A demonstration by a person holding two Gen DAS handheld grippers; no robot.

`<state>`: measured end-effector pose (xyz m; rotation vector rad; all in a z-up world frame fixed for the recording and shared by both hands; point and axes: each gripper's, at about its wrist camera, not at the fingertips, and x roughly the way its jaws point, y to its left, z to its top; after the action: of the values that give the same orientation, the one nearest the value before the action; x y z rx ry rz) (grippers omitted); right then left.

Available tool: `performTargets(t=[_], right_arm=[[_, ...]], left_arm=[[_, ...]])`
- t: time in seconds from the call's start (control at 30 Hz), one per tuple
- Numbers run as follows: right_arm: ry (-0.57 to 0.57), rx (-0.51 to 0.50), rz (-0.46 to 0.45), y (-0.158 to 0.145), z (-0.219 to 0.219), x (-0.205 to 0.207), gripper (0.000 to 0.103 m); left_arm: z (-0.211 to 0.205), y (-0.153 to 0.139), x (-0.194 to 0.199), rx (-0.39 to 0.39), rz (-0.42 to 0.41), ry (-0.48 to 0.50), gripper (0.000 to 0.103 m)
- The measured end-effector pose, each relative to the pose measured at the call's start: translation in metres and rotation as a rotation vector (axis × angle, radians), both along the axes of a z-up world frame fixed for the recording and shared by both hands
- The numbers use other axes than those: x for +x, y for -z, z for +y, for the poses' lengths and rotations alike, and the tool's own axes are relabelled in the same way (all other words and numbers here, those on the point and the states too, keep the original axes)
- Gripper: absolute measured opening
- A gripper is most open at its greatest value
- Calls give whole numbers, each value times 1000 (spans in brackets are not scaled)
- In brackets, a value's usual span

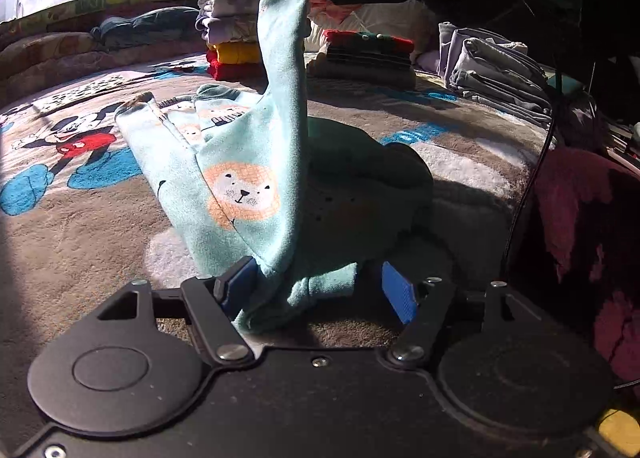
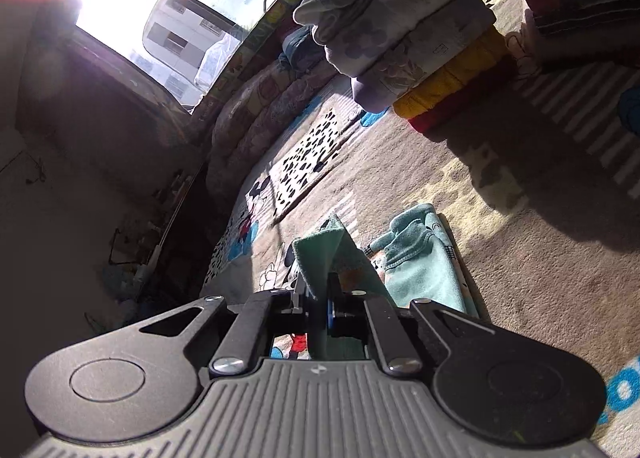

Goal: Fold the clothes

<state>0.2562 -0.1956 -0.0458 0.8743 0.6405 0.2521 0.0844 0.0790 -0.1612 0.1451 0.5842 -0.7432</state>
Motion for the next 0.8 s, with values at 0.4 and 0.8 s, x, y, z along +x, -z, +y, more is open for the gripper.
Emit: performTargets(t=[0.4,0.8], right_arm=[[-32,-195,109,14,69,64,10],[-108,-293,160,48,104,103,33]], left_arm=[[6,-2,4,-46,48,34,72],[11,-3,10,-77,81,57,73]])
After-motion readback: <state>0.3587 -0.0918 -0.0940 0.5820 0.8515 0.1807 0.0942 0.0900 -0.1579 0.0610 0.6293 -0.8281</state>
